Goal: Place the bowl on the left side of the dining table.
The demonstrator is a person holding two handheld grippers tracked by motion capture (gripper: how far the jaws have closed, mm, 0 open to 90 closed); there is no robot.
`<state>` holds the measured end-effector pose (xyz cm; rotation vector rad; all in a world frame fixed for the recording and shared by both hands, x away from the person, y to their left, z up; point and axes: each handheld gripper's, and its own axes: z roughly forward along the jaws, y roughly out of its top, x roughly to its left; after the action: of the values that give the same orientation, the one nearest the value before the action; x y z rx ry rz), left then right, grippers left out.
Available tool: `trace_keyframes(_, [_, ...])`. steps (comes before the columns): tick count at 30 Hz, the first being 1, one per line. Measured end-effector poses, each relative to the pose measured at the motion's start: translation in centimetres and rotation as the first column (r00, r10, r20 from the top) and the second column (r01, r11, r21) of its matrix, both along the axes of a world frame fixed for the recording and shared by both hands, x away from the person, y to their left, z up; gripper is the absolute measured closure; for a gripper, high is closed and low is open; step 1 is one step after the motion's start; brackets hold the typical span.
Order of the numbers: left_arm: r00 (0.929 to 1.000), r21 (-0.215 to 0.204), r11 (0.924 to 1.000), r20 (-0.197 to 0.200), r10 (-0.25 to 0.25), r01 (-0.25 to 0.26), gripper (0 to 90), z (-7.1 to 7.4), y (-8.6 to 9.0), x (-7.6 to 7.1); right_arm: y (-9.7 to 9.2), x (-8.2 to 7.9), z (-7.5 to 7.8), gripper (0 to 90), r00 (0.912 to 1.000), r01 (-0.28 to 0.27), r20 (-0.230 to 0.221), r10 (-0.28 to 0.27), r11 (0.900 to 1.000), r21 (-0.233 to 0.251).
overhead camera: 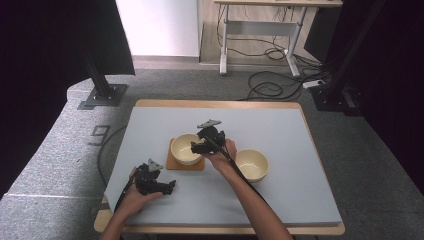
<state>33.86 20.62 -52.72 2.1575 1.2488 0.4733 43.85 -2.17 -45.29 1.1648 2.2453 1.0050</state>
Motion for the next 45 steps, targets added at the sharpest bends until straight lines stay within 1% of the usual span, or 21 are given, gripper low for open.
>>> trace_keyframes(4, [1.0000, 0.001, 1.0000, 0.001, -0.001, 0.001, 0.0, 0.0, 0.0, 0.0, -0.5, -0.4, 0.3, 19.5, 0.9998, -0.016, 0.009, 0.016, 0.9999, -0.007])
trace_keyframes(7, [1.0000, 0.001, 1.0000, 0.001, -0.001, 0.001, 0.1, 0.0, 0.0, 0.0, -1.3, -1.0, 0.8, 19.2, 0.9992, -0.033, 0.022, 0.033, 0.9993, -0.015])
trace_keyframes(12, [1.0000, 0.002, 1.0000, 0.002, -0.003, 0.003, 0.1, 0.0, 0.0, 0.0, -2.4, -1.9, 1.3, 20.5, 0.9982, -0.053, 0.029, 0.053, 0.9986, 0.000])
trace_keyframes(14, [1.0000, 0.003, 1.0000, 0.003, -0.002, 0.002, 0.1, 0.0, 0.0, 0.0, -3.0, -2.5, 1.5, 21.3, 0.9970, -0.067, 0.040, 0.066, 0.9977, 0.007])
trace_keyframes(20, [1.0000, 0.003, 1.0000, 0.004, -0.002, 0.002, 0.1, 0.0, 0.0, 0.0, -4.9, -3.7, 2.0, 22.3, 0.9949, -0.079, 0.065, 0.077, 0.9964, 0.031])
trace_keyframes(23, [1.0000, 0.003, 1.0000, 0.005, -0.002, 0.002, 0.1, 0.0, 0.0, 0.0, -5.9, -4.4, 2.1, 23.3, 0.9941, -0.077, 0.079, 0.074, 0.9964, 0.036])
trace_keyframes(34, [1.0000, 0.002, 1.0000, 0.005, -0.003, 0.003, 0.1, 0.0, 0.0, 0.0, -9.6, -6.5, 1.9, 24.4, 0.9930, -0.067, 0.101, 0.061, 0.9958, 0.062])
trace_keyframes(39, [1.0000, 0.001, 1.0000, 0.005, -0.002, 0.002, 0.1, 0.0, 0.0, 0.0, -11.2, -7.3, 1.6, 24.5, 0.9938, -0.053, 0.101, 0.045, 0.9961, 0.071])
trace_keyframes(45, [1.0000, 0.001, 1.0000, 0.005, -0.002, 0.002, 0.1, 0.0, 0.0, 0.0, -13.1, -7.8, 1.0, 24.5, 0.9945, -0.033, 0.102, 0.025, 0.9965, 0.077])
